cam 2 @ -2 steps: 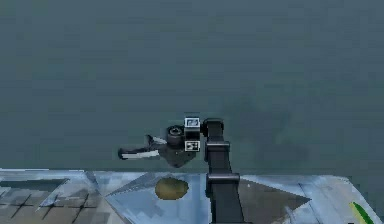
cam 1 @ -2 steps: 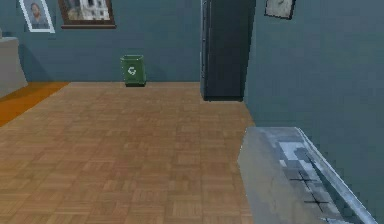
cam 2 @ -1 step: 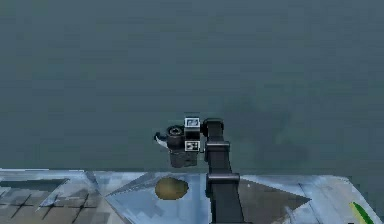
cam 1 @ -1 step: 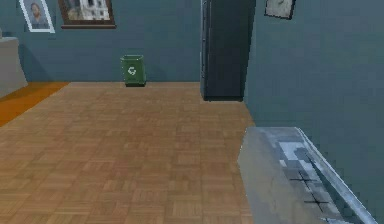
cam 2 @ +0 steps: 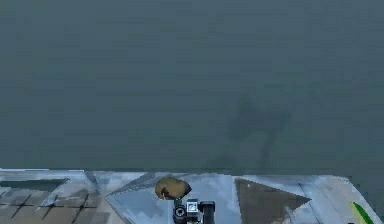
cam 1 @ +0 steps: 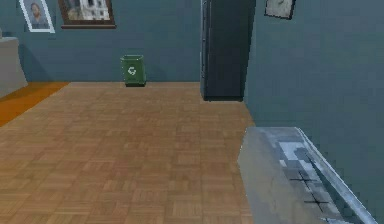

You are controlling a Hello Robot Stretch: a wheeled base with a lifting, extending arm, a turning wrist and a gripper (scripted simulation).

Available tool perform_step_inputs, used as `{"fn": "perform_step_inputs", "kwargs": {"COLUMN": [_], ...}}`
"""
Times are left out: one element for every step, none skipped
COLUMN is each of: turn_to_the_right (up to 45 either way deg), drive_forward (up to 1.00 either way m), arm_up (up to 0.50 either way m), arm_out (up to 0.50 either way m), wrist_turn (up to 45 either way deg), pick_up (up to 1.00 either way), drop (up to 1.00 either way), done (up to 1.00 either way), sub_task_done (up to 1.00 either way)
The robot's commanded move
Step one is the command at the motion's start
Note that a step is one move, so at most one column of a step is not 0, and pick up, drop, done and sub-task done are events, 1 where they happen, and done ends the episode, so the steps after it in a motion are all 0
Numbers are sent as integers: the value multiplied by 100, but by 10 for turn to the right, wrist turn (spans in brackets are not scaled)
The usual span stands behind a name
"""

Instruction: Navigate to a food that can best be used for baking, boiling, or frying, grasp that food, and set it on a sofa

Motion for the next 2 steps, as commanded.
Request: {"fn": "perform_step_inputs", "kwargs": {"turn_to_the_right": [0,0], "drive_forward": [0,0], "arm_up": [0,10], "arm_out": [0,0], "wrist_turn": [0,0], "pick_up": [100,0], "drop": [0,0], "done": [0,0], "sub_task_done": [0,0]}}
